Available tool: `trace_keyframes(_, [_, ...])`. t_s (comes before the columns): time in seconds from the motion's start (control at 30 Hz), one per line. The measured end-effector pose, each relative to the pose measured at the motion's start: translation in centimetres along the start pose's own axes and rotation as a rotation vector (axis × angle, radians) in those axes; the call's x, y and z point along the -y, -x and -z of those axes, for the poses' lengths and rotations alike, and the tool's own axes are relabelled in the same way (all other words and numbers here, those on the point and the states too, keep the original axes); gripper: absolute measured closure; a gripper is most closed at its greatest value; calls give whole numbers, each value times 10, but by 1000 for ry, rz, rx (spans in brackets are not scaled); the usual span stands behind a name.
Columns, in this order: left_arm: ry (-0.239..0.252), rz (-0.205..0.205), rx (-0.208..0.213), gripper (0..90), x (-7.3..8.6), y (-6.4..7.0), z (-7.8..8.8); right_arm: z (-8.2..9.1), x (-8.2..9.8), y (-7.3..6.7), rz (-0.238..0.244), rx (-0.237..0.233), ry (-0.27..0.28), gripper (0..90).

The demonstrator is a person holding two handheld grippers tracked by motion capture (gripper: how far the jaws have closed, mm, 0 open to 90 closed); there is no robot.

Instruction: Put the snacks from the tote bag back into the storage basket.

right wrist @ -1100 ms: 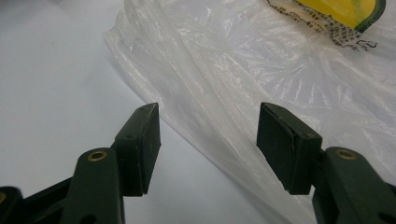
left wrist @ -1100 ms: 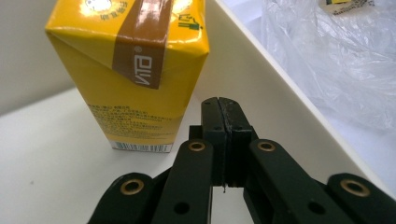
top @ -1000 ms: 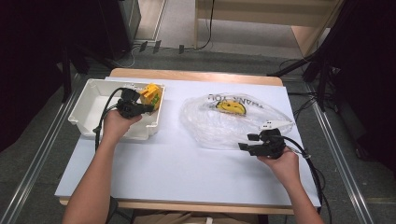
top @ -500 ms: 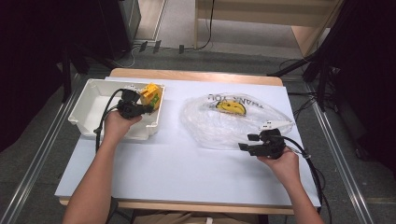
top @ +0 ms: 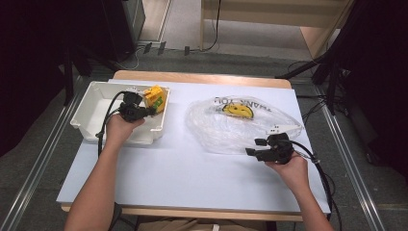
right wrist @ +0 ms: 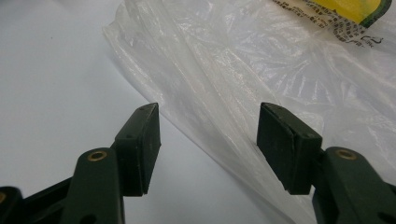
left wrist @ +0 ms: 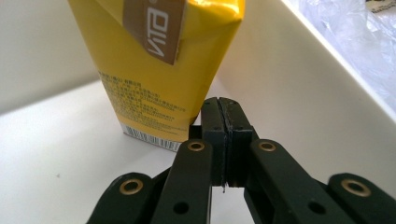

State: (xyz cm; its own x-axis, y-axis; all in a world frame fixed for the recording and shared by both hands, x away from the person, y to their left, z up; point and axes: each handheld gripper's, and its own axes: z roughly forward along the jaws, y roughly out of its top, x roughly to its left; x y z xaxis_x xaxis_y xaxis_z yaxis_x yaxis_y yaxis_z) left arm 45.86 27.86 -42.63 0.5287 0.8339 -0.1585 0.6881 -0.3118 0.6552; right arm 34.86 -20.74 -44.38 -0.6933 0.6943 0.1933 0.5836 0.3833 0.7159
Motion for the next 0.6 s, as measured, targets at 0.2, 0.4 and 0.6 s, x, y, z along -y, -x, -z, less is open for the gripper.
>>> trace_keyframes(0.2, [1, 6, -16, 900, 0, -3, 0, 1, 0, -1, 2, 1, 6, 407])
trace_keyframes(0.4, [7, 25, -17, 900, 1, -6, -1, 0, 0, -1, 4, 1, 0, 406])
trace_keyframes(0.6, [16, 35, -38, 900, 1, -10, 0, 0, 1, -1, 5, 2, -1, 407])
